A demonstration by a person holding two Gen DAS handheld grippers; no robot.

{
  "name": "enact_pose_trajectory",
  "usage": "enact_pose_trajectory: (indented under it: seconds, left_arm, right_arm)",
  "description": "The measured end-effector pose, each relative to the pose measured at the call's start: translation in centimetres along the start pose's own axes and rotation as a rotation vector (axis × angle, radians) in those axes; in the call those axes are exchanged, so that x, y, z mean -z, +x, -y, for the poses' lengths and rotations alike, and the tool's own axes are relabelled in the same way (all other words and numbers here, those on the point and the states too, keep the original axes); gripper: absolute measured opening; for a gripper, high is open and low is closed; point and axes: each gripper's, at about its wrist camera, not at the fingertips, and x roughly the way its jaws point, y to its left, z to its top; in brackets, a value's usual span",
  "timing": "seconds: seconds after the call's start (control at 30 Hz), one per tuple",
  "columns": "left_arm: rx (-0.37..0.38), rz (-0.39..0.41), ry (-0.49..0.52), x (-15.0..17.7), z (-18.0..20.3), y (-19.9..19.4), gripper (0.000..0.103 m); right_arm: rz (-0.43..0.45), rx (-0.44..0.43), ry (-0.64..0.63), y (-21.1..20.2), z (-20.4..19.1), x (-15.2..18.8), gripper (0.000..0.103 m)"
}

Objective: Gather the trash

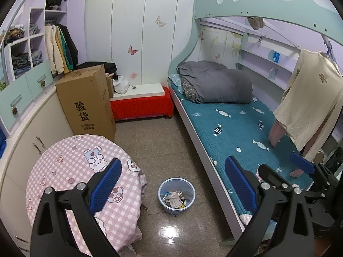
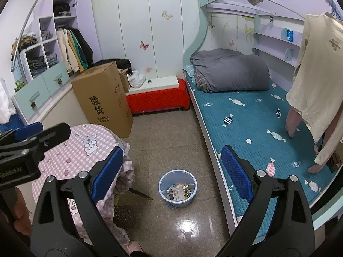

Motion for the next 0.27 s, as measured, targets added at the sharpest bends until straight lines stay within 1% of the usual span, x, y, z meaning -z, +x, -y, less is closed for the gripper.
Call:
enact_pose_trajectory:
  seconds: [0.13, 0.23, 0.27]
  left_arm:
    - [0.03, -0.008, -0.009, -0.2, -2.6, 1.3, 0.095]
    - [0.029, -0.029, -0.021, -0.3, -5.2, 2.6, 0.095]
    - [0.018, -0.043, -0.025, -0.2, -6.3, 3.2, 0.095]
  right_arm:
    - [-0.021, 0.016, -0.013, 1.9, -1.8, -0.8, 0.091]
    - [-0.043, 0.025, -0.03, 3.8, -4.0, -1.1, 0.091]
    - [-0.053, 0.026, -0.035, 4.6, -4.7, -1.3, 0.091]
